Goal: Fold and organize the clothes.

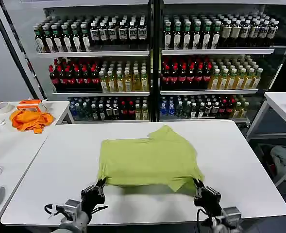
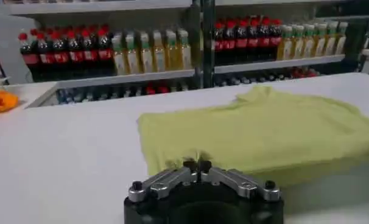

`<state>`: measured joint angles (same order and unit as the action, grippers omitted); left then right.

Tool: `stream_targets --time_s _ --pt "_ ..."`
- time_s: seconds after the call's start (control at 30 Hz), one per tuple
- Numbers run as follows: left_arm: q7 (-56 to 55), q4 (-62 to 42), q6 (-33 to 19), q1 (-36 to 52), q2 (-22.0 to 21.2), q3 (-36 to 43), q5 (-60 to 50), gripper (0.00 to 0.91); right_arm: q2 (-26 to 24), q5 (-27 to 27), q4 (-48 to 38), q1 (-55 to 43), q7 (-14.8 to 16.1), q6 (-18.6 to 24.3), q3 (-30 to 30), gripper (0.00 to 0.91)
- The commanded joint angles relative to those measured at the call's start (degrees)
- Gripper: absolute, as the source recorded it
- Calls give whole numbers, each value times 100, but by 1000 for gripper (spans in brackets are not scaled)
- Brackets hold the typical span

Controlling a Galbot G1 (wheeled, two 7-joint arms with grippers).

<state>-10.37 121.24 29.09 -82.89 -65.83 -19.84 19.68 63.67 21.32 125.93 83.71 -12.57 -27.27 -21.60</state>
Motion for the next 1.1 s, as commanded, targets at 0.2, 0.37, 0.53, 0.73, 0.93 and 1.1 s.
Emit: stream_targets --time_s 0.2,0.37,0.53,0.73,0.93,1.1 --pt "-13 -812 -17 773 28 203 6 30 -95 -49 -996 -1201 32 -53 417 0" --pt "-24 -938 -26 868 5 260 -24 202 -11 -247 -1093 -1254 65 -170 513 292" --pt "12 -919 -19 854 -27 273 -38 907 83 -340 -1018 -1131 109 -212 492 907" --pt "11 -815 -133 748 -77 246 -79 907 157 -423 -727 -693 127 -155 249 907" --pt "-33 -657 -211 497 -121 137 -102 907 219 -433 -434 -94 114 -125 -226 907" --pt "-73 -601 -249 235 -184 22 -105 907 243 -195 -531 143 31 -220 -440 907"
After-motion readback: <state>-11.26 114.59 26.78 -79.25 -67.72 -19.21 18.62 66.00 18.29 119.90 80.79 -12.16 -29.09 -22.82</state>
